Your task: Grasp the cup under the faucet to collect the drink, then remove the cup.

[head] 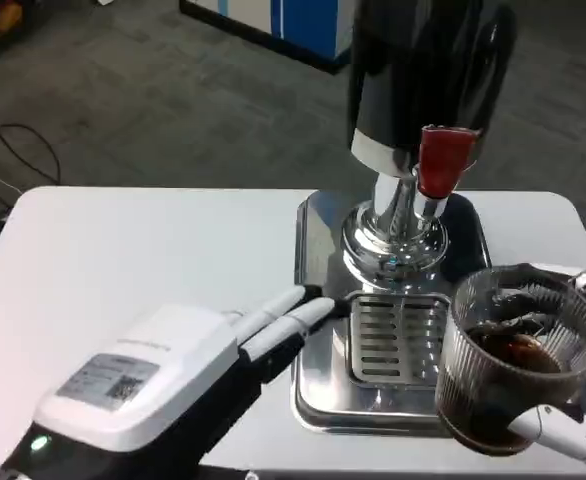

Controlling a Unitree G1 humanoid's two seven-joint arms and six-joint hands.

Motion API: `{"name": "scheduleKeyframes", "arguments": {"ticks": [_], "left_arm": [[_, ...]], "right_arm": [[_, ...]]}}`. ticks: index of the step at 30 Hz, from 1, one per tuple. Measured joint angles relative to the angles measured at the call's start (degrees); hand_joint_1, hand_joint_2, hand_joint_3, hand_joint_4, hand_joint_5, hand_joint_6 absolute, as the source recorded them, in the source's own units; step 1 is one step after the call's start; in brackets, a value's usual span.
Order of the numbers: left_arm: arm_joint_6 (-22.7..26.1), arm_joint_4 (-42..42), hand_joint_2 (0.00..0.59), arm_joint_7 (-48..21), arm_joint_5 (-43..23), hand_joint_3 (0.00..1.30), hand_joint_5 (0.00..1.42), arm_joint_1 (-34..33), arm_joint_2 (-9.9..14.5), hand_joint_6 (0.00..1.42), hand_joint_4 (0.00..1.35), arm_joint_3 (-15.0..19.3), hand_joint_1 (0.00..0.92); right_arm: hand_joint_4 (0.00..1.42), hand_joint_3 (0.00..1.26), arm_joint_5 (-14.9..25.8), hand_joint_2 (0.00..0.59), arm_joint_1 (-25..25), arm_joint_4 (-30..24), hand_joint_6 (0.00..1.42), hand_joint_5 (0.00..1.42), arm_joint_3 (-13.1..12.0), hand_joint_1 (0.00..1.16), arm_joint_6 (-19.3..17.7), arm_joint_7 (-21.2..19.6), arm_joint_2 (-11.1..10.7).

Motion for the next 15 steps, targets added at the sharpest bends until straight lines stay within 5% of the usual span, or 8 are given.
{"name": "scheduleKeyframes", "arguments": {"ticks": [15], "left_arm": [[-2.9,0.0,0.072,-0.3,4.0,0.03,0.01,3.5,-3.0,0.11,0.00,3.1,0.000]], "right_arm": [[1.24,1.03,-2.9,0.171,-4.3,0.6,1.42,1.42,3.8,0.82,-0.1,0.9,-1.0]]}}
